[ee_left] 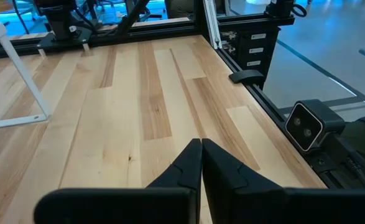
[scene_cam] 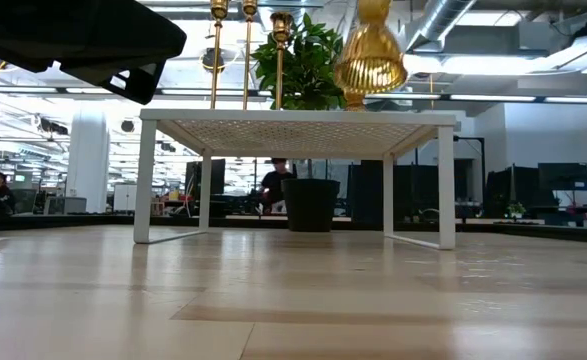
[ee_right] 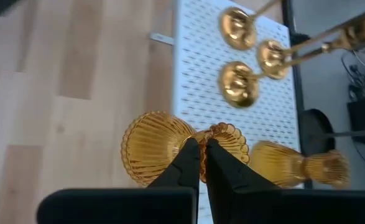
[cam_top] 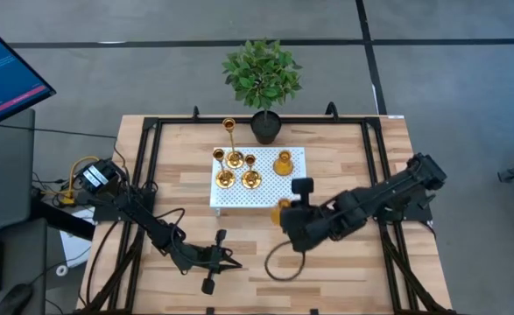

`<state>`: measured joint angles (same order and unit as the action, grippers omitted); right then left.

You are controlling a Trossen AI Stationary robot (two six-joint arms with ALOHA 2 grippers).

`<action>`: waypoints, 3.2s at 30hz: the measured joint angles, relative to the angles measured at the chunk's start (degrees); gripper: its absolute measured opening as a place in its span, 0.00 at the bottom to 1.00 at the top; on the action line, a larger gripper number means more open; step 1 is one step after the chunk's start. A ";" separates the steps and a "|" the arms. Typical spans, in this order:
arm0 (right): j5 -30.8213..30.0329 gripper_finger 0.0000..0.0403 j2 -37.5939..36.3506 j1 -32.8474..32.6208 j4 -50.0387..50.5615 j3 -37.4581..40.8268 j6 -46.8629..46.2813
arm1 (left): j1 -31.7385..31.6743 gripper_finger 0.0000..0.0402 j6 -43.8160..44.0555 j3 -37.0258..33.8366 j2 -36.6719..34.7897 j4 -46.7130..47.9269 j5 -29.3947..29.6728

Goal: Pick & Place candle stick holders
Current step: Put the brown candle holder on the shelf

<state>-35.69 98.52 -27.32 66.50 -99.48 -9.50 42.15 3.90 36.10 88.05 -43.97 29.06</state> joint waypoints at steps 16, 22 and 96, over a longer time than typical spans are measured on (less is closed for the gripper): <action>-0.05 0.00 0.00 9.93 6.88 0.29 -0.48 | -0.01 0.03 2.56 0.00 0.00 0.00 -0.02; 2.83 0.00 0.00 10.26 7.13 0.33 -1.08 | 0.00 0.03 2.49 0.00 0.00 0.02 -0.02; 10.74 0.17 0.11 14.23 7.05 0.44 -4.08 | 0.00 0.03 2.56 0.00 0.00 0.04 -0.02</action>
<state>-24.95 98.63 -13.08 73.54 -99.04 -13.58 42.15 6.46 36.10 88.05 -43.92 29.04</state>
